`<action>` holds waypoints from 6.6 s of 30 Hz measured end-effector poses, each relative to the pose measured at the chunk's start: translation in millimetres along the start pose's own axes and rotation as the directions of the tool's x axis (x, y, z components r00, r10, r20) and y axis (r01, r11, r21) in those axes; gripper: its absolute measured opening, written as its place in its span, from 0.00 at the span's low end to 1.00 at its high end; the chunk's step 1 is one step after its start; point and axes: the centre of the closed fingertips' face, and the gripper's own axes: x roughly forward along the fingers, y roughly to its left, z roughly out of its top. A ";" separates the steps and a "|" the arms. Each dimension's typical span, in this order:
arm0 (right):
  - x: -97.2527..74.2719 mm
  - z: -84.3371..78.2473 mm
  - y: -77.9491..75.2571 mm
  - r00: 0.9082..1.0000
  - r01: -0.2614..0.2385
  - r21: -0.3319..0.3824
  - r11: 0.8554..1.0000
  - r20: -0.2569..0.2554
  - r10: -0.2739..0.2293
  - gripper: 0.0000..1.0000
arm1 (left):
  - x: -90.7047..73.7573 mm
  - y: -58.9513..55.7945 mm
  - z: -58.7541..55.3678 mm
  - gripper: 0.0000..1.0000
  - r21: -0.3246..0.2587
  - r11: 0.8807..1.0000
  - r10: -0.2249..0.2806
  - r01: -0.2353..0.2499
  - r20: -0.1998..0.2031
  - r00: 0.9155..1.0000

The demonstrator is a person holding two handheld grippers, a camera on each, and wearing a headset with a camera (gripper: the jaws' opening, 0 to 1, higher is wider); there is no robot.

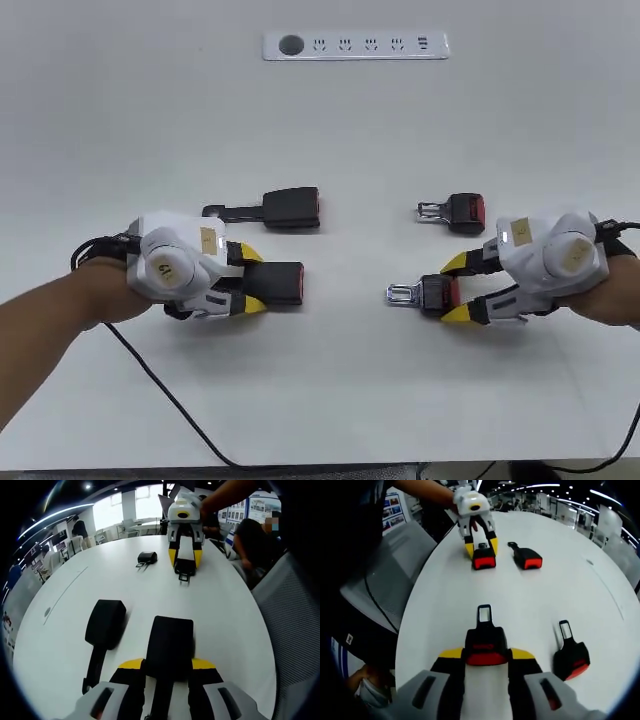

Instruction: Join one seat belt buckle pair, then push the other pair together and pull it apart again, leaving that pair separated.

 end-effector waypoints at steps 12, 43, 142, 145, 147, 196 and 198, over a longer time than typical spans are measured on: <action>15.0 18.5 -2.9 1.000 0.005 -0.028 1.000 0.027 -0.004 0.33 | 0.5 0.3 0.4 0.33 0.011 1.000 -0.003 0.004 -0.013 1.000; 59.5 76.8 -6.9 0.994 -0.001 -0.018 1.000 0.110 0.003 0.33 | 0.7 0.1 1.2 0.33 0.019 1.000 -0.006 0.007 -0.031 0.999; 74.1 101.2 -3.0 0.966 0.021 0.021 1.000 0.256 -0.026 0.32 | -0.4 -2.0 -0.3 0.31 0.112 0.990 -0.086 0.085 0.010 0.996; 74.1 101.1 -2.7 0.966 0.020 0.021 1.000 0.258 -0.025 0.32 | -0.4 -2.0 -0.6 0.31 0.112 0.990 -0.086 0.084 0.011 0.996; 74.0 101.2 -2.7 0.966 0.019 0.024 1.000 0.259 -0.025 0.32 | -0.5 -2.0 -0.7 0.31 0.115 0.990 -0.086 0.084 0.011 0.996; -58.6 57.9 -37.4 0.932 0.263 0.163 0.951 0.211 -0.294 0.72 | -88.6 30.6 31.9 0.73 -0.061 0.951 0.307 -0.304 0.041 0.951; -62.1 54.4 -41.3 0.932 0.268 0.162 0.950 0.205 -0.298 0.72 | -97.2 41.5 34.3 0.72 -0.063 0.943 0.331 -0.328 0.043 0.943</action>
